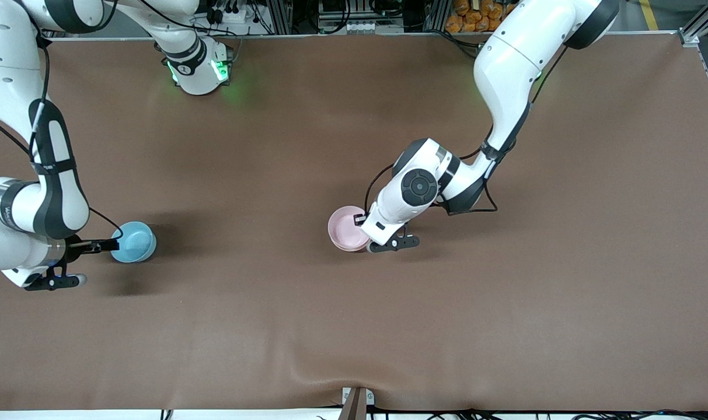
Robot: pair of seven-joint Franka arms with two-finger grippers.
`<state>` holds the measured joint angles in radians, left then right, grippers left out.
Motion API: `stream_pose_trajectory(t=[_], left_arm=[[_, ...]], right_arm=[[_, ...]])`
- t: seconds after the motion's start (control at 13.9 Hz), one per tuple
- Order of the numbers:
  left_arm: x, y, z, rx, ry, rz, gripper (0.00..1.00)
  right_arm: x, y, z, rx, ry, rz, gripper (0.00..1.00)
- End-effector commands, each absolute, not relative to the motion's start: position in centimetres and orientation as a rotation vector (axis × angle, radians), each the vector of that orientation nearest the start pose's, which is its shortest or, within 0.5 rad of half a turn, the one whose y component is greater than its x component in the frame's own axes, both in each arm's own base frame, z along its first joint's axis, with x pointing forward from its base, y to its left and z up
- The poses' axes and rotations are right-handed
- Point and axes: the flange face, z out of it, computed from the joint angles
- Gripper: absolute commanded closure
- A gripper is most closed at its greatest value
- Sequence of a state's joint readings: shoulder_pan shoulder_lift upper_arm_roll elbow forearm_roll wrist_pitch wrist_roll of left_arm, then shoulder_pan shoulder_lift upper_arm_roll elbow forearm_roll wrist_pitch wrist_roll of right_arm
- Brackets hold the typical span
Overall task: Stack pink and blue bowls on white bowl
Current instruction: 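Open the left gripper and withdraw while the right gripper grasps the blue bowl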
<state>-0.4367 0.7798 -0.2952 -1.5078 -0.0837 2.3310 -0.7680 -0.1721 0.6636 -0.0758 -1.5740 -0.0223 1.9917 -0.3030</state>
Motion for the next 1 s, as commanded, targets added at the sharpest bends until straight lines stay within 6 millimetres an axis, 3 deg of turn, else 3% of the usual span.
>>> stream_pose_trajectory(t=[0.0, 0.07, 0.22, 0.36, 0.5, 0.57, 0.79, 0.93], left_arm=[[56.3, -45.4, 22.4, -3.362, -0.322, 0.180, 0.44], [56.5, -45.2, 22.7, -3.365, -0.338, 0.181, 0.00], [56.5, -45.3, 23.6, -3.371, -0.335, 0.169, 0.00], [56.9, -44.9, 24.9, -3.368, -0.334, 0.161, 0.00], [57.4, -43.6, 28.0, -3.342, -0.331, 0.168, 0.00], [58.1, -42.1, 29.9, -3.329, -0.351, 0.169, 0.00], [59.7, -37.8, 36.6, -3.306, -0.404, 0.141, 0.00], [61.1, -34.0, 39.4, -3.287, -0.472, 0.133, 0.00]], right_arm=[[65.0, -16.9, 21.8, -3.091, -0.122, 0.430, 0.04], [64.9, -17.0, 21.2, -3.086, -0.117, 0.446, 0.06], [64.2, -17.4, 20.1, -3.029, -0.049, 0.447, 0.17], [63.6, -17.5, 19.4, -2.987, -0.051, 0.451, 0.52], [63.6, -17.5, 19.5, -2.987, -0.052, 0.445, 0.87], [63.7, -17.4, 19.5, -2.988, -0.054, 0.443, 1.00], [63.8, -17.4, 19.8, -2.991, -0.055, 0.437, 1.00], [64.0, -17.4, 20.2, -2.994, -0.058, 0.426, 1.00]])
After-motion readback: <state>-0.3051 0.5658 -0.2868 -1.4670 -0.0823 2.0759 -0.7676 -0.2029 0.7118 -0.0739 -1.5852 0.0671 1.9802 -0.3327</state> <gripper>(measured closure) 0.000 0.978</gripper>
